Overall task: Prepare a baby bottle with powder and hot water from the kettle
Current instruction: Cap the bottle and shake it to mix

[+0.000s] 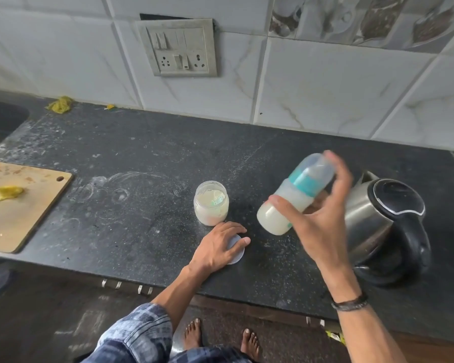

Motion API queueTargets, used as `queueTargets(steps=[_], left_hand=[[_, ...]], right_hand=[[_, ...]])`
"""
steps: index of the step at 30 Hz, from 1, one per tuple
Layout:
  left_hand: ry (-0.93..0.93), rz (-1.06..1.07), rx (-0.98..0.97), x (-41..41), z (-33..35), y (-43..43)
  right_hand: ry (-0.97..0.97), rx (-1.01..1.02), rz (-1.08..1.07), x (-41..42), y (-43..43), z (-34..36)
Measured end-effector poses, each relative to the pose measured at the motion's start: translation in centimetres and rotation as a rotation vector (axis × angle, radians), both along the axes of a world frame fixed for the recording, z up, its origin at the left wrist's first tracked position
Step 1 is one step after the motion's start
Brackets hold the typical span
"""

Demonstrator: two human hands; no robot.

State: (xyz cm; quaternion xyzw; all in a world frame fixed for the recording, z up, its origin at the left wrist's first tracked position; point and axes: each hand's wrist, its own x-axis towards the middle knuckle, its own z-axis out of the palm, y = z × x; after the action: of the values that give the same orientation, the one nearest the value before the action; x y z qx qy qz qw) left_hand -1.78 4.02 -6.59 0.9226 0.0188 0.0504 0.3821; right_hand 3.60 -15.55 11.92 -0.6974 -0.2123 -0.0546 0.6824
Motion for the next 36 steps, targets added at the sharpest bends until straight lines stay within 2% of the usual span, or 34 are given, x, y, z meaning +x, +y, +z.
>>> queueTargets(steps=[3, 5, 6, 9, 10, 13, 15, 16, 19, 21, 24, 26, 29, 30, 33, 35, 36], left_hand=[[-0.009, 0.006, 0.003, 0.0, -0.1, 0.0], [-0.020, 0.005, 0.000, 0.0, -0.2, 0.0], [-0.019, 0.001, -0.001, 0.0, -0.1, 0.0], [-0.007, -0.020, 0.005, 0.0, -0.1, 0.1], [-0.003, -0.022, 0.005, 0.0, 0.0, 0.0], [-0.014, -0.001, 0.002, -0.1, 0.2, -0.1], [-0.020, 0.002, 0.002, -0.1, 0.1, -0.1], [-0.020, -0.001, 0.002, -0.1, 0.1, -0.1], [-0.016, -0.009, 0.001, -0.1, 0.0, 0.0], [-0.017, -0.014, 0.005, -0.1, 0.0, -0.1], [-0.029, 0.000, 0.013, -0.1, 0.2, -0.2], [-0.031, 0.003, 0.003, -0.2, 0.3, -0.1], [-0.012, -0.028, -0.025, -0.2, 0.5, -0.1], [-0.007, -0.030, -0.021, -0.2, 0.5, -0.1], [-0.015, -0.002, 0.007, -0.2, 0.4, -0.1], [-0.032, 0.003, 0.010, -0.1, 0.2, -0.1], [-0.034, -0.002, 0.008, -0.1, 0.2, -0.1]], right_hand=[[-0.141, 0.226, -0.144, 0.0, -0.2, 0.9], [-0.178, 0.267, -0.206, 0.0, -0.2, 0.6], [-0.131, 0.239, -0.183, -0.2, 0.0, 0.5], [0.053, -0.008, 0.006, -1.2, 0.1, 0.1], [0.054, 0.006, 0.009, -1.4, -0.1, 0.1], [-0.062, 0.274, -0.123, -0.9, -0.4, 1.1], [-0.142, 0.339, -0.215, -0.5, -0.4, 1.2], [-0.125, 0.316, -0.206, -0.4, -0.1, 1.3], [0.059, 0.072, -0.009, -1.0, 0.9, 1.3], [0.082, 0.165, -0.020, -1.4, 1.0, 1.2], [-0.033, 0.361, -0.152, -1.1, 1.7, 1.1], [-0.015, 0.311, -0.131, -0.9, 2.3, 0.7], [0.106, 0.035, 0.029, -1.4, 2.6, 0.2], [0.101, 0.066, 0.034, -1.6, 2.4, 0.2], [0.000, 0.340, -0.063, -1.0, 2.2, 1.0], [-0.046, 0.334, -0.109, -0.1, 2.2, 0.9], [-0.019, 0.255, -0.074, 0.1, 2.2, 1.0]])
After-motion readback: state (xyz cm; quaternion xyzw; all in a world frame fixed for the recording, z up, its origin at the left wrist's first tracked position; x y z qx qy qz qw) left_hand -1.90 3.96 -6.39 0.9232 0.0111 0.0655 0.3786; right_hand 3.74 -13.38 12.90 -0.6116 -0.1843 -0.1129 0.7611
